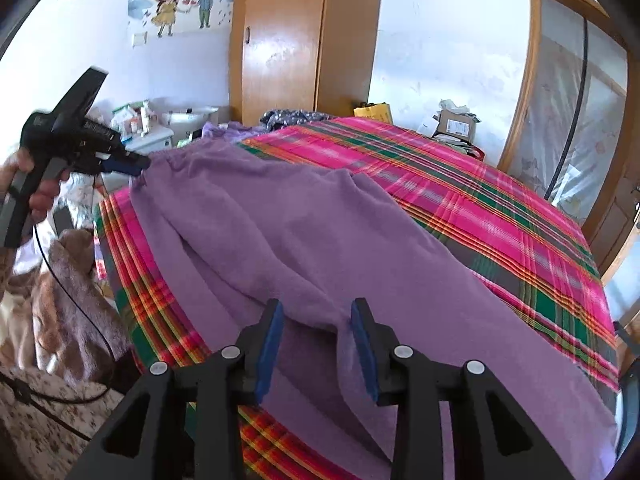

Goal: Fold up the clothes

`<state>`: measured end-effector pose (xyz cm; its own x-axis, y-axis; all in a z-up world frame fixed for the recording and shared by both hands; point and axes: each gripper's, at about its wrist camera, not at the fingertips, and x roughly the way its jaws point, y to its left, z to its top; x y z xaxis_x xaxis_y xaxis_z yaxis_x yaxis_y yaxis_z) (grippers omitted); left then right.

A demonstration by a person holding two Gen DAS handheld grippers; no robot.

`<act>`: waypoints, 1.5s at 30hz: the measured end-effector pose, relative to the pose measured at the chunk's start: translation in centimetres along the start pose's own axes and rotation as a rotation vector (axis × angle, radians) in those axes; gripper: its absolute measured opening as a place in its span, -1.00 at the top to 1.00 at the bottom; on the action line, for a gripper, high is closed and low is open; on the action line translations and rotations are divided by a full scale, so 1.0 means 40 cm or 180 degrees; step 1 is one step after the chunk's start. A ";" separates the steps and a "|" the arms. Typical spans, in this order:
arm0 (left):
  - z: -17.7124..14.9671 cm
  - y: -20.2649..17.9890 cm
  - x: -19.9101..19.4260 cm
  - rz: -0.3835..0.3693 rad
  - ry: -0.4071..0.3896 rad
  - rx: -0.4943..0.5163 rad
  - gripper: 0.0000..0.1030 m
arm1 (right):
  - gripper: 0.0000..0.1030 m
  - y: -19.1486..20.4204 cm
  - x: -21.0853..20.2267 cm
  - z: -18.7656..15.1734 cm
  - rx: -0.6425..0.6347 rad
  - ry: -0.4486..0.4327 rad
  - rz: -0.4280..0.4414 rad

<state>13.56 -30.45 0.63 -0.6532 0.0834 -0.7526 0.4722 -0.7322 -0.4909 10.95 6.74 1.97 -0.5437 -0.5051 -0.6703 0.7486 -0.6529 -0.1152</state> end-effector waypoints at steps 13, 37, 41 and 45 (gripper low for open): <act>0.030 0.052 0.054 -0.0121 0.0129 -0.0565 0.50 | 0.27 -0.018 0.056 -0.015 -0.0188 0.0235 -0.0093; 0.021 0.091 -0.002 -0.0147 -0.0153 -0.0704 0.85 | 0.90 0.042 -0.032 -0.007 -0.0667 0.0041 0.0019; 0.007 0.108 0.020 -0.0088 -0.0074 -0.0745 0.85 | 0.90 0.066 -0.007 -0.033 -0.0808 0.0220 0.0055; 0.006 0.109 0.025 -0.0060 -0.0068 -0.0732 0.85 | 0.90 0.068 0.007 -0.043 -0.0786 0.0284 0.0092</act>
<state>14.81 -33.71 -2.16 -0.6745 0.0794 -0.7340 0.5806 -0.5570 -0.5939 13.49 5.78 0.21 -0.4934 -0.4626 -0.7366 0.8392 -0.4759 -0.2633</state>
